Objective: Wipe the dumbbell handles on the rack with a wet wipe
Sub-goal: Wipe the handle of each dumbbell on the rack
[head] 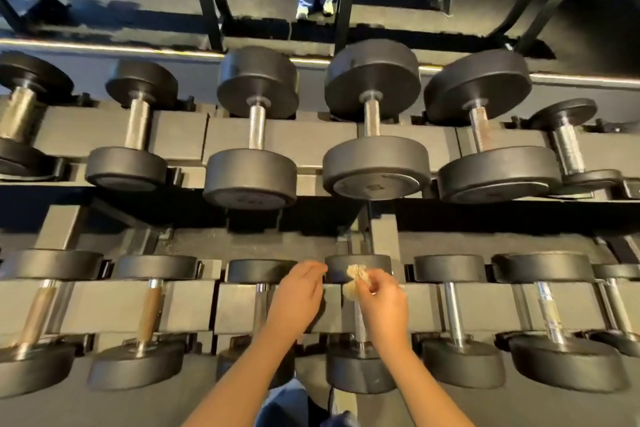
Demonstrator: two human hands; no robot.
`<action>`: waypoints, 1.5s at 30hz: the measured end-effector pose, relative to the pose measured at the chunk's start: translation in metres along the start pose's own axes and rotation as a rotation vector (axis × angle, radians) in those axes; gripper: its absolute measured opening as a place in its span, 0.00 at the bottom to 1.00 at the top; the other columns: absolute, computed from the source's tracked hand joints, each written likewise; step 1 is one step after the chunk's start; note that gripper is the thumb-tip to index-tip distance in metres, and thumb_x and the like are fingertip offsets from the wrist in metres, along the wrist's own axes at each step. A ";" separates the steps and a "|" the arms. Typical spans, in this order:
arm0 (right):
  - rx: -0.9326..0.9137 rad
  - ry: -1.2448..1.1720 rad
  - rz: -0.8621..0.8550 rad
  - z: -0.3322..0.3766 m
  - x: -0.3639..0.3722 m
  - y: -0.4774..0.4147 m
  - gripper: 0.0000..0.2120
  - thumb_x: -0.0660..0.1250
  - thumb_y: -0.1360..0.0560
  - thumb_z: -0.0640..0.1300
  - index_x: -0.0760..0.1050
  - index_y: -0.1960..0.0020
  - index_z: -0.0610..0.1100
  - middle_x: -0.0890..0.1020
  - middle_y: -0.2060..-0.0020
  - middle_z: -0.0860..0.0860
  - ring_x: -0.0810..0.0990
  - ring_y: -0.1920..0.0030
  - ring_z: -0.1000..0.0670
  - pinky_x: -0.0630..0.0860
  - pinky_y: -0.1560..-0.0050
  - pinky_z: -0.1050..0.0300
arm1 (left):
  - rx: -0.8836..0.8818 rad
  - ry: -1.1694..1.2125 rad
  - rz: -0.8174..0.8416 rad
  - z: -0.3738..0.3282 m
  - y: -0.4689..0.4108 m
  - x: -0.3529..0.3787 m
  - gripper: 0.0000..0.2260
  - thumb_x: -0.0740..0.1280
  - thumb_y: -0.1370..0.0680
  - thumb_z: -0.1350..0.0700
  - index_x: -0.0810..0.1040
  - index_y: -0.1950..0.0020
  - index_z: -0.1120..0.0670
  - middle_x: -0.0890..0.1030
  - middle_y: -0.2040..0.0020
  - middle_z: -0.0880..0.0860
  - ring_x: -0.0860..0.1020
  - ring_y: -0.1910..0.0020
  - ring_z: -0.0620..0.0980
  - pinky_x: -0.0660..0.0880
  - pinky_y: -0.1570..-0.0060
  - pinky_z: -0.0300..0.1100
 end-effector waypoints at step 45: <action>0.141 -0.331 0.028 -0.170 0.087 -0.050 0.07 0.69 0.26 0.38 0.76 0.59 0.48 0.79 0.66 0.53 0.76 0.63 0.58 0.72 0.60 0.70 | 0.049 0.152 -0.152 0.025 -0.014 0.146 0.22 0.55 0.19 0.52 0.56 0.26 0.47 0.57 0.24 0.43 0.55 0.24 0.44 0.48 0.30 0.29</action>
Point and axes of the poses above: each hand's wrist, its own y-axis away from the middle knuckle, its own x-axis out of the palm, z = x × y, the point moved 8 cm from there along -y, towards the middle knuckle
